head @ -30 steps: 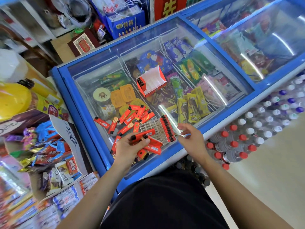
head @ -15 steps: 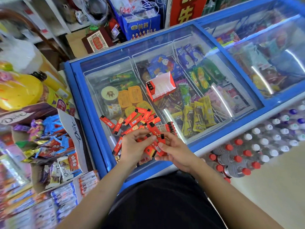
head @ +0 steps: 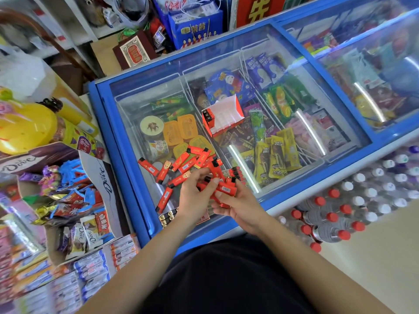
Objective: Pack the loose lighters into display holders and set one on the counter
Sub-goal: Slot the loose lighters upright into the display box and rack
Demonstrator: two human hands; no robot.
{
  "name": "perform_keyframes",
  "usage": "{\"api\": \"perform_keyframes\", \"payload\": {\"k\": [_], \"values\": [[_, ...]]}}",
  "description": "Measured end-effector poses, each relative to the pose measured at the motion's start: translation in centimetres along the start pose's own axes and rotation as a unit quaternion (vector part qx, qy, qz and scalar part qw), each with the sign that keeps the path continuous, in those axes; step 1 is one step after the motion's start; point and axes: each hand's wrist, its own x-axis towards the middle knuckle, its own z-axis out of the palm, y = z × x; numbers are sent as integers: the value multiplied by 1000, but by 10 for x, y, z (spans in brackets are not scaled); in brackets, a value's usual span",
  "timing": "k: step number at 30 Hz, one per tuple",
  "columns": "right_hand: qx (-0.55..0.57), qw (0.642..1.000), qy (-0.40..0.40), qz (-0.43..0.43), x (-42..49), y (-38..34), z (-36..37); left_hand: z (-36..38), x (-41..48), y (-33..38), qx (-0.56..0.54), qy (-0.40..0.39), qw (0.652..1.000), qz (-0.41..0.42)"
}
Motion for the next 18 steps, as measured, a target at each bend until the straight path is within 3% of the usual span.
{"api": "perform_keyframes", "payload": {"k": [5, 10, 14, 18], "values": [[-40, 999, -9, 6, -2, -6, -12, -11, 9, 3, -90, -66, 992, -50], [-57, 997, -36, 29, -7, -13, -21, -22, 23, 14, -26, -157, 987, 13], [-63, 996, -44, 45, -9, -16, -28, -23, 31, 10, 31, -158, 984, 75], [-26, 999, -10, 30, -12, -10, -39, -21, 34, 7, 39, -110, 990, 74]]}}
